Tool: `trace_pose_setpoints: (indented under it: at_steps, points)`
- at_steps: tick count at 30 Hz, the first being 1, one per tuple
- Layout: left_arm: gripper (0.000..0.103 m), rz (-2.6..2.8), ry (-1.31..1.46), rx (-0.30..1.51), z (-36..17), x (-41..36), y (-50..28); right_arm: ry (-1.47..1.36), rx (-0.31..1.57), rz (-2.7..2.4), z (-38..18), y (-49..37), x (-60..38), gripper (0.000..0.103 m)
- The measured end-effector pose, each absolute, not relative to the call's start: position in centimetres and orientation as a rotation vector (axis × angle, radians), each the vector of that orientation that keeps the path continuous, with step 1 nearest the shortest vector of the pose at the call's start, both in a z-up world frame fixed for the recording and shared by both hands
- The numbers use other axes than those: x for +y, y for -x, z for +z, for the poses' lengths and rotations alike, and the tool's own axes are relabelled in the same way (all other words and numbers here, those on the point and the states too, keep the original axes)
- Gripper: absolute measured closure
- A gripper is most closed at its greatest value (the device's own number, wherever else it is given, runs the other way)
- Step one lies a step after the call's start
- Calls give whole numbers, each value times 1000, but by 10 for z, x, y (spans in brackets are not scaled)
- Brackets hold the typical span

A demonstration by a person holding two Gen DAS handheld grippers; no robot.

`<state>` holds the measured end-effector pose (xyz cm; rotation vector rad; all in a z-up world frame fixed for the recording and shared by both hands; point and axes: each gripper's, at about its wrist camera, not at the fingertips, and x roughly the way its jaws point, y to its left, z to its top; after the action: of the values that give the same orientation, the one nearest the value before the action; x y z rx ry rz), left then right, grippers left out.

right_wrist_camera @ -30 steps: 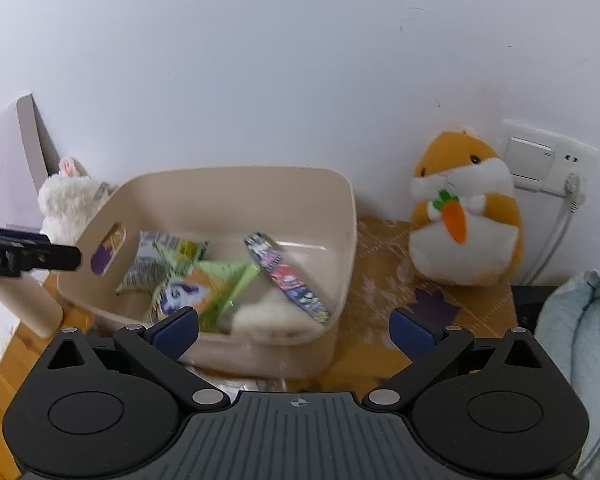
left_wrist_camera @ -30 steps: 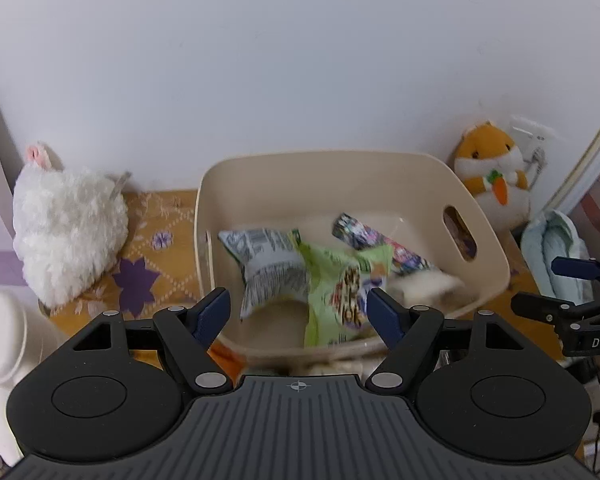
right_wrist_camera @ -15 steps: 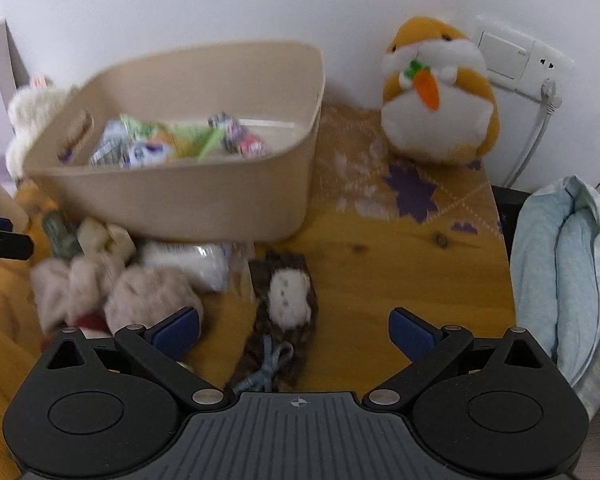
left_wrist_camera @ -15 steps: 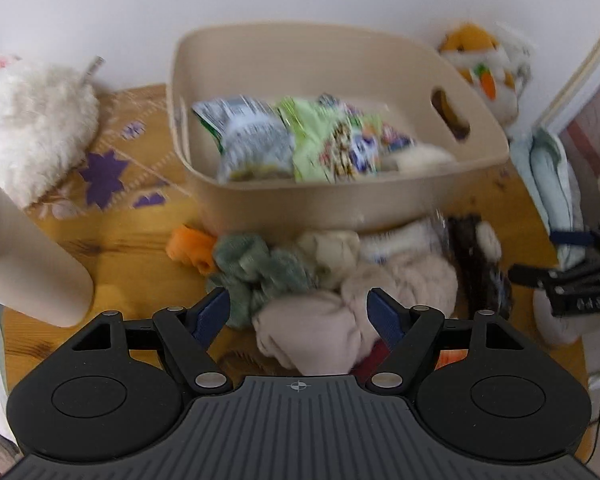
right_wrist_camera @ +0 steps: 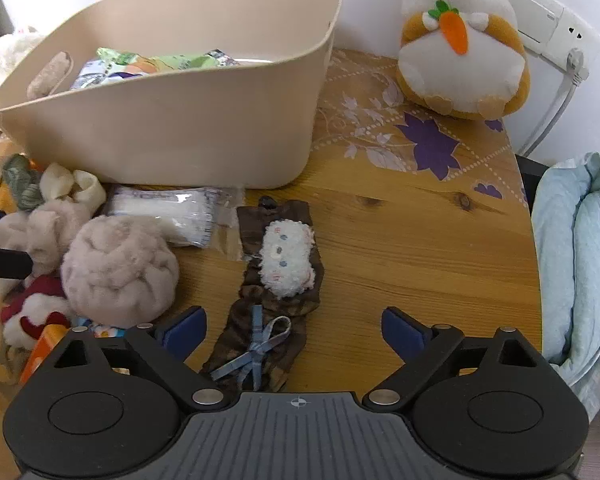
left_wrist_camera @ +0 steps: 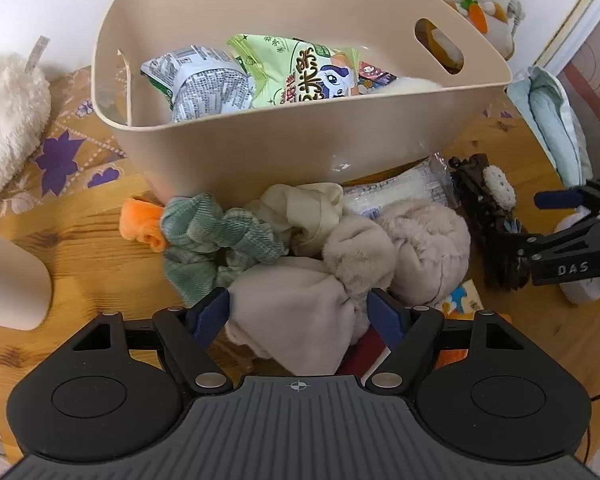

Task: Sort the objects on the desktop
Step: 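Grasp the brown plush bag with the right tool while the left grasps the beige sock, then carry both items to the basket and open both tools to drop them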

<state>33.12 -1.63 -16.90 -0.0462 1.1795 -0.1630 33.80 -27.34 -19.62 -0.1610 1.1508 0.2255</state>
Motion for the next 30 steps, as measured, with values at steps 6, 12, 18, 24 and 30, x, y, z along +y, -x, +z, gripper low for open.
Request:
trace_pose_setpoints:
  at_steps: [6,12,18,24,30]
  points:
    - [26,-153,54,1163,-172,-26,-332,84,1226,209,-211,-346,-277,26]
    - [49,-166,102,1151,-172,-23,-329,74,1208,221,-212,-341,-271,55]
    - [83,-162,96,1122,-170,-23,-319,45,1231,241,-207,-333,-273,73]
    - [86,-182,114,1129,-171,-18,-309,30,1216,246,-198,-320,-279,74]
    - [90,-186,106,1106,-166,-20,-301,26,1181,250,-182,-306,-287,75]
